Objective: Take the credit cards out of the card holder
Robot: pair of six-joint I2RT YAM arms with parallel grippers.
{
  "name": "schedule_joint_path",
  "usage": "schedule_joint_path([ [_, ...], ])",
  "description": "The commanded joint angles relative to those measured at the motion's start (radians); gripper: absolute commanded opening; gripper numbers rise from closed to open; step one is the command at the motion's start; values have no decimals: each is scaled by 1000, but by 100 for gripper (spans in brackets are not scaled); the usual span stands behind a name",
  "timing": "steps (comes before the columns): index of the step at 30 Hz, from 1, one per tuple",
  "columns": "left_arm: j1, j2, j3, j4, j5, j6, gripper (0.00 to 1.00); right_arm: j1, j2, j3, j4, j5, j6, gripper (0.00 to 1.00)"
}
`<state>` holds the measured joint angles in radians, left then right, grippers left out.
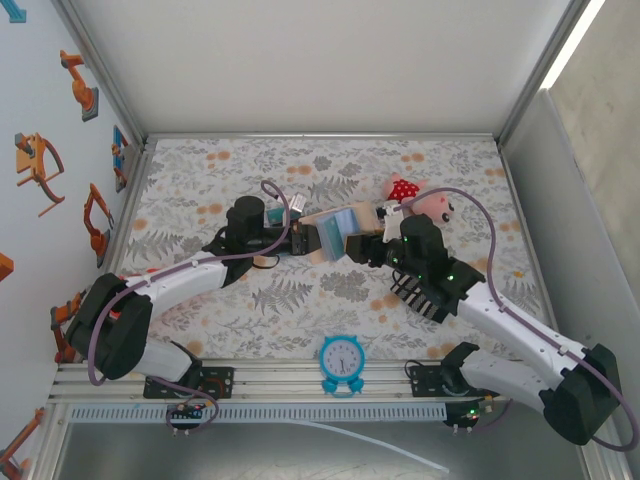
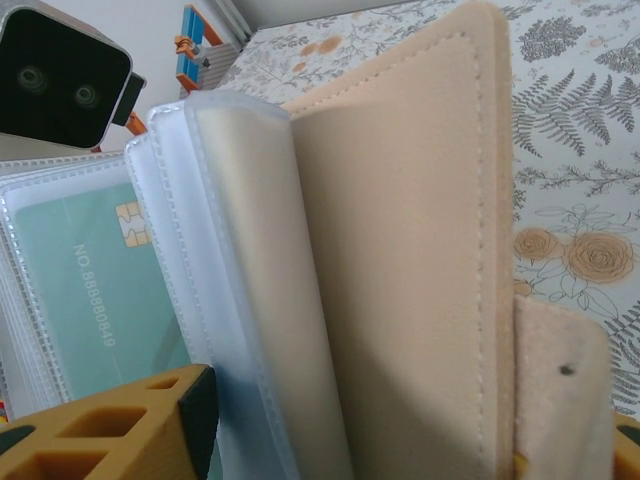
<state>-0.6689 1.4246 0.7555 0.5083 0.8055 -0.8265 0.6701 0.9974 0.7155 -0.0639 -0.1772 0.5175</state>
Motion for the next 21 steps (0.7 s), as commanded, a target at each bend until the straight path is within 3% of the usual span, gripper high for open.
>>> schedule_joint_path([
  [1,-5,5,27,37,32,-3,0,-13,10,43,0,-16,-21,58],
  [9,-6,8,34,14,35,0,0,-56,3,51,-41,13,-32,54],
  [21,-4,26,50,-8,38,-2,0,-148,-23,-1,29,-140,11,55],
])
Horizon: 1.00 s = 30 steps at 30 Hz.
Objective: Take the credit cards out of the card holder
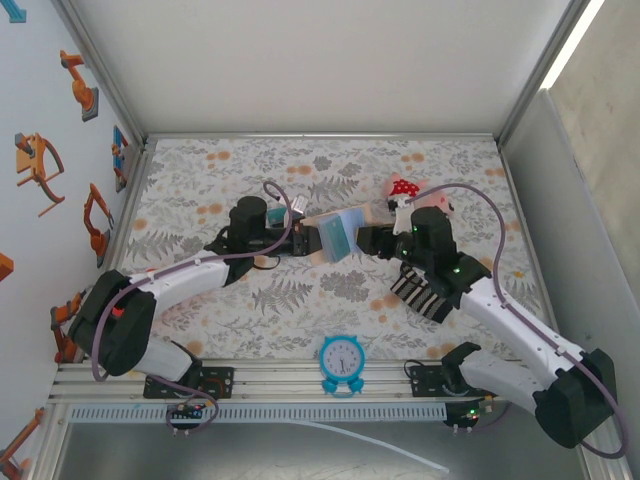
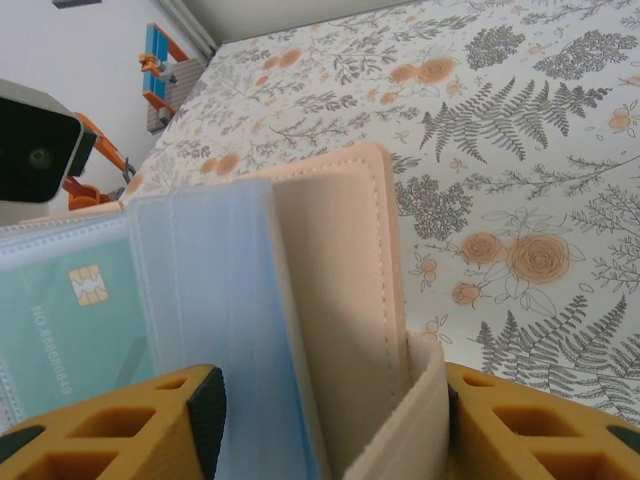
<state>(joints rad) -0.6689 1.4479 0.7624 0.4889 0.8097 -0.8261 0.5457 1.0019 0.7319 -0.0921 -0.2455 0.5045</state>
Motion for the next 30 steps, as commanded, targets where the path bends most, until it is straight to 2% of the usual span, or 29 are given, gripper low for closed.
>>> schedule_joint_path([
  [1,-4,3,44,12,36,-2,0,-36,-31,-27,82,-102,35,55],
  [7,-4,-3,45,11,39,-1,0,-88,-44,-63,158,-201,73,63],
  [12,-4,-9,40,0,39,4,0,-104,-56,-78,192,-253,83,78],
  [17,-4,-16,38,-1,39,5,0,-115,-80,-86,172,-234,78,91],
  [23,-4,-33,37,4,46,10,0,-124,-67,-99,134,-187,85,94],
  [30,-4,-58,29,22,50,9,0,-131,-9,-132,239,-269,146,94],
])
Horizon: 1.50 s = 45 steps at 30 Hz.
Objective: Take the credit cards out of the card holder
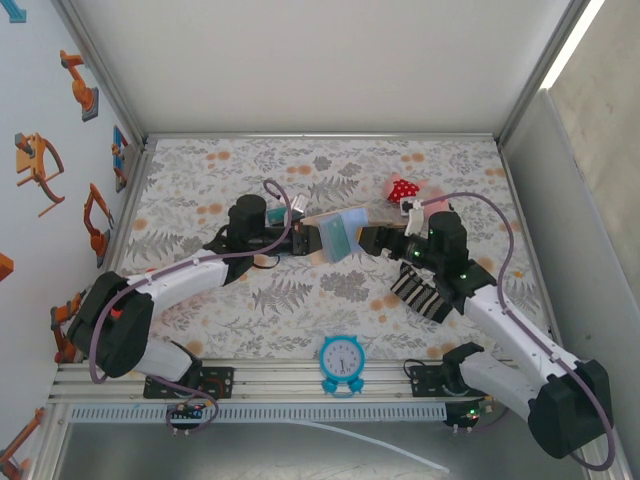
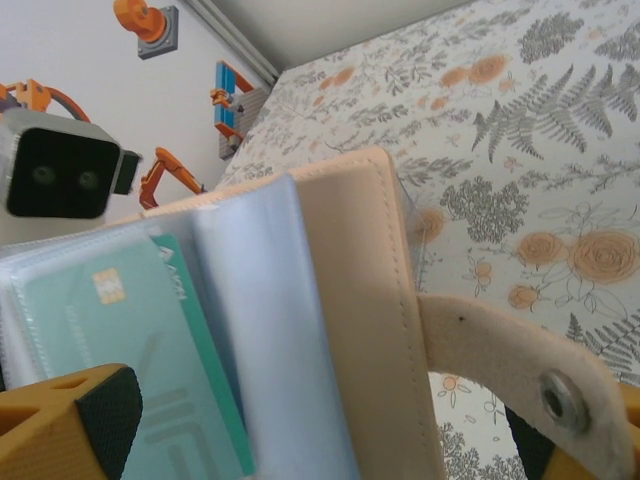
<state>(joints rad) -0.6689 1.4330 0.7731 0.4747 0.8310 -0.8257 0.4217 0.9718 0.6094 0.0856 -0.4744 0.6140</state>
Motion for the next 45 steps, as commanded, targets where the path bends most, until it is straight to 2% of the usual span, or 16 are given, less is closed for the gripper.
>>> schedule_joint_path([
  [1,-4,-46,15,42,29,6,0,-7,29,-11,70,-48,42,94],
  [9,-3,-56,-4,121,40,-31,0,-8,95,-61,283,-166,141,93],
  [12,-4,-57,-12,160,47,-53,0,-9,105,-84,393,-219,185,90],
  [16,-5,-54,-26,218,57,-85,0,-8,94,-92,440,-247,199,83],
  [19,-4,-55,-30,226,57,-90,0,-8,73,-92,441,-248,199,75],
  [21,-3,-55,-33,225,57,-91,0,-8,59,-93,441,-249,199,67],
  [27,-1,-54,-39,223,57,-95,0,-9,23,-98,439,-242,204,35],
  [29,1,-53,-41,223,58,-98,3,-10,18,-100,435,-237,205,20],
  [33,4,-54,-44,208,58,-91,18,-11,13,-100,414,-222,205,4],
  [36,13,-63,-45,160,53,-68,31,-13,12,-97,397,-212,205,0],
  [39,24,-93,-41,55,17,-16,49,-13,-1,-89,346,-187,196,0],
  [45,23,-216,-28,-295,-285,162,61,-13,-58,-63,152,-91,144,0],
])
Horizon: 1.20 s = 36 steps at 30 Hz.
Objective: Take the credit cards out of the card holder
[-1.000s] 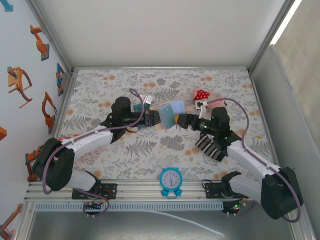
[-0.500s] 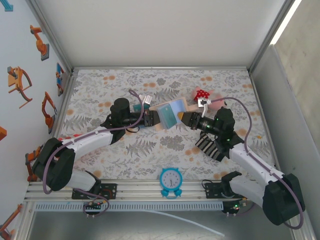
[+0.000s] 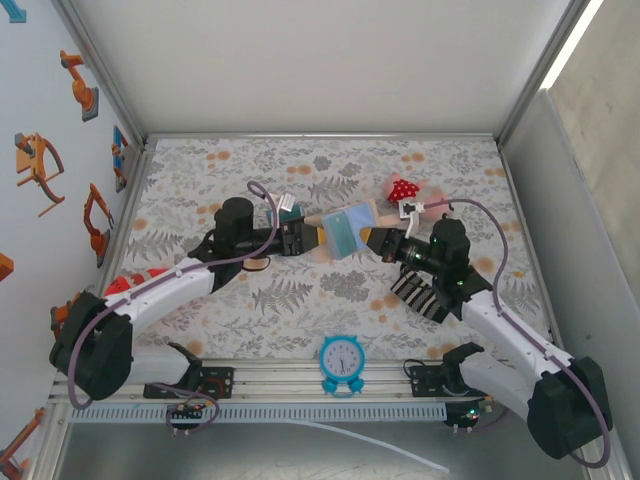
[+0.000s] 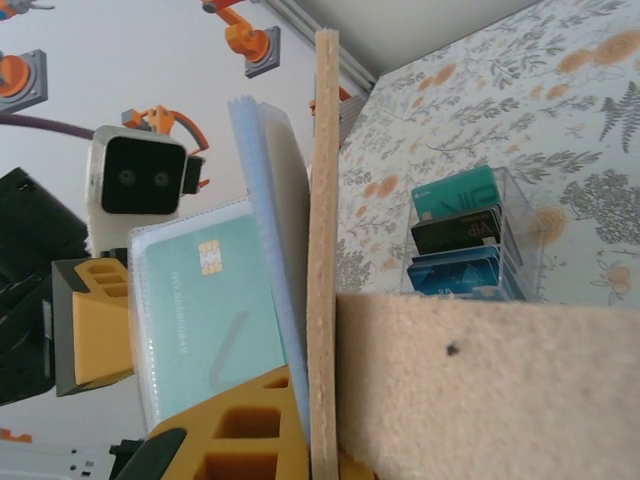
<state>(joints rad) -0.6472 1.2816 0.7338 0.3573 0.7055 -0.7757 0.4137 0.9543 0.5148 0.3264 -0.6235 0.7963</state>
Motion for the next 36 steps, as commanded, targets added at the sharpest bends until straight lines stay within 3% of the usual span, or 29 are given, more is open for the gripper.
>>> schedule_joint_path([
  [1,-1,-87,11,-220,-218,129,65,-5,-52,33,-115,73,-44,0],
  [4,-12,-144,-3,-294,-365,159,75,-6,-80,38,-182,120,-45,0],
  [7,-24,-189,-29,-329,-489,168,96,-3,-96,44,-249,175,-35,0],
  [8,-28,-206,-38,-334,-522,170,97,-3,-99,44,-271,194,-25,0],
  [19,-80,-260,-72,-394,-748,215,97,28,-63,-59,-164,252,152,0],
  [30,-129,-193,-58,-380,-820,225,97,157,154,-18,-65,290,174,0],
  [36,-154,-173,-58,-378,-857,215,97,165,264,-20,-21,318,203,0],
])
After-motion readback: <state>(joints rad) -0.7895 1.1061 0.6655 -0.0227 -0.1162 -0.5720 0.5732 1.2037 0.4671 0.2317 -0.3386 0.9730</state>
